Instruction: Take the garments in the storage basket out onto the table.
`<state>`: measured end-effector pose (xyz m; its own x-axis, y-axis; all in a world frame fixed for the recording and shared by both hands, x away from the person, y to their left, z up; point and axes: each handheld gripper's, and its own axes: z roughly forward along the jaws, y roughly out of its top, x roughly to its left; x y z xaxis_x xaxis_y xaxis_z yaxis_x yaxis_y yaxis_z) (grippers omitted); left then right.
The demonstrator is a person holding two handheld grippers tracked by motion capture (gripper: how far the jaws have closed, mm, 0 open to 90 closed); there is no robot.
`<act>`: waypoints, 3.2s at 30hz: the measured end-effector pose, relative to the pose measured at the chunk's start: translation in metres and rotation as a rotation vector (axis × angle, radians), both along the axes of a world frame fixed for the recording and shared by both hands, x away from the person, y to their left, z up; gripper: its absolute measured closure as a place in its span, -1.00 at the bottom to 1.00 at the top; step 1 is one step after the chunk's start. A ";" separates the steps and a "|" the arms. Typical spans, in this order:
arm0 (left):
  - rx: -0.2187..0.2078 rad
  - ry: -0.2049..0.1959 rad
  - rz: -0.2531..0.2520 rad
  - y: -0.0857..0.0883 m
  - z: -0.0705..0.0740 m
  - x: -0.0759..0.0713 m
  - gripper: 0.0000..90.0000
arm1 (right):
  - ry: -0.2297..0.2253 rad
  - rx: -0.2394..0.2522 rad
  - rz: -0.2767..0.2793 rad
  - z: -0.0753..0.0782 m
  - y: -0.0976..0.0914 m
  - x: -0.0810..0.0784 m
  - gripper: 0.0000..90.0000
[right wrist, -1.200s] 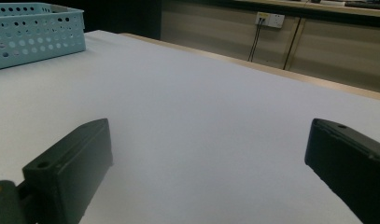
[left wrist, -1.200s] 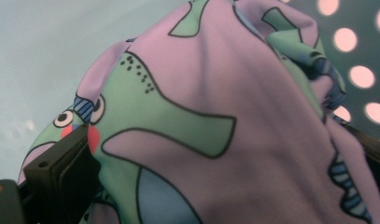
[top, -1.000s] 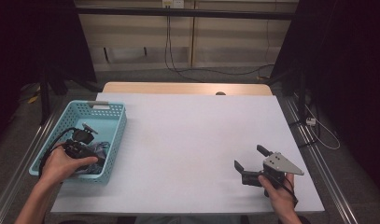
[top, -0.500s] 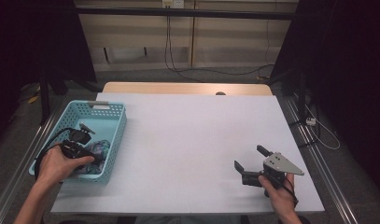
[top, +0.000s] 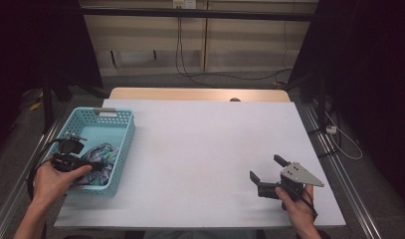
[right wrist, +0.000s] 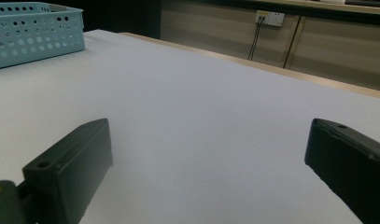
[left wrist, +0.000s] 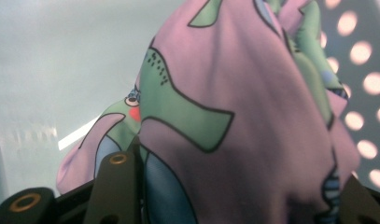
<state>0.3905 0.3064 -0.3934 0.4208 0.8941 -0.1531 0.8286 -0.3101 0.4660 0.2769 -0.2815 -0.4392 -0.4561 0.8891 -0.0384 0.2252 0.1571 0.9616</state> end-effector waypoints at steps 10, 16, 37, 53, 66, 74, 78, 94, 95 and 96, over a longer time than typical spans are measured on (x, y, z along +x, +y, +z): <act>-0.071 -0.117 0.095 0.011 0.007 -0.006 0.21 | -0.002 0.002 0.001 0.000 0.000 0.000 -1.00; -0.080 -0.176 0.106 0.010 0.012 -0.008 0.26 | -0.001 0.000 0.002 0.000 0.000 0.000 -1.00; -0.155 -0.361 0.210 0.020 0.027 -0.013 0.30 | -0.001 0.001 0.000 0.000 0.000 0.001 -1.00; -0.193 -0.498 0.218 0.022 0.027 -0.022 0.29 | -0.002 0.001 0.002 0.000 0.000 0.000 -1.00; -0.206 -0.632 0.215 0.019 0.039 -0.041 0.29 | -0.003 0.001 0.002 0.000 0.000 0.000 -1.00; -0.240 -0.710 0.189 0.015 0.051 -0.053 0.29 | -0.004 -0.001 0.007 0.001 0.001 0.001 -1.00; -0.243 -0.743 0.173 0.009 0.056 -0.058 0.29 | -0.004 0.000 0.006 0.000 0.001 0.001 -1.00; -0.331 -0.790 0.082 -0.018 0.080 -0.054 0.29 | -0.004 0.001 0.012 0.000 0.001 0.002 -1.00; -0.332 -0.790 0.078 -0.018 0.080 -0.054 0.29 | -0.005 0.001 0.010 0.000 0.001 0.002 -1.00; -0.341 -0.794 0.075 -0.021 0.082 -0.054 0.29 | -0.004 0.002 0.010 0.001 0.001 0.002 -1.00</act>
<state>0.3367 0.2857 -0.3117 0.4584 0.8826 -0.1041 0.2315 -0.0055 0.9728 0.2786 -0.2808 -0.4387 -0.4649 0.8845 -0.0389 0.2194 0.1576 0.9628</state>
